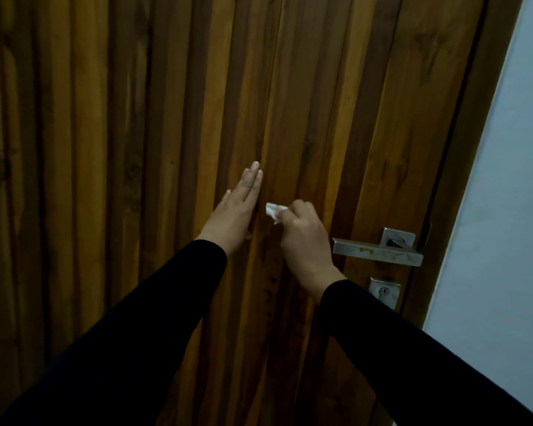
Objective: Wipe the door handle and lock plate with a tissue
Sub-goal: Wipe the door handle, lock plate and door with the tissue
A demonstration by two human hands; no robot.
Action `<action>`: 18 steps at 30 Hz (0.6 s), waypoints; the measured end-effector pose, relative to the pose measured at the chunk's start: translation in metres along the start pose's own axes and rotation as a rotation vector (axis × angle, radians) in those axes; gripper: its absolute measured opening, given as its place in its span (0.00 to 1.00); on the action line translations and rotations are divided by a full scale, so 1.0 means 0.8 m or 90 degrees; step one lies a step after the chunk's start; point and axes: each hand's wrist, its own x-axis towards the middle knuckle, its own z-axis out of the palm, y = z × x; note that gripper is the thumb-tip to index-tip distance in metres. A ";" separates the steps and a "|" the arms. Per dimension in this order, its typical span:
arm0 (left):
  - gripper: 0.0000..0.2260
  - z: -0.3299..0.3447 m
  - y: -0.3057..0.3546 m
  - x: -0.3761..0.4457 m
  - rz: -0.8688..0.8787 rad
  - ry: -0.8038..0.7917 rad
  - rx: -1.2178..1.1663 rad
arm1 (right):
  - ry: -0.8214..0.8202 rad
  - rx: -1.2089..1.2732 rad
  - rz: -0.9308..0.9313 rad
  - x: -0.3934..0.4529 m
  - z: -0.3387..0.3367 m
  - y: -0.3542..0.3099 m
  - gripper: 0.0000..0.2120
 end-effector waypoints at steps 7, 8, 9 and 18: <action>0.56 0.000 0.005 0.002 -0.009 -0.004 0.053 | -0.043 -0.046 -0.048 0.005 0.012 0.007 0.12; 0.57 0.004 0.005 0.001 -0.017 -0.004 0.063 | -0.050 -0.050 -0.055 -0.003 0.017 0.006 0.11; 0.58 0.005 0.006 0.002 -0.023 0.002 0.070 | -0.061 -0.051 -0.059 -0.010 0.021 0.004 0.09; 0.56 0.022 0.009 -0.007 -0.053 0.027 0.057 | -0.133 -0.008 -0.080 -0.067 0.053 0.005 0.02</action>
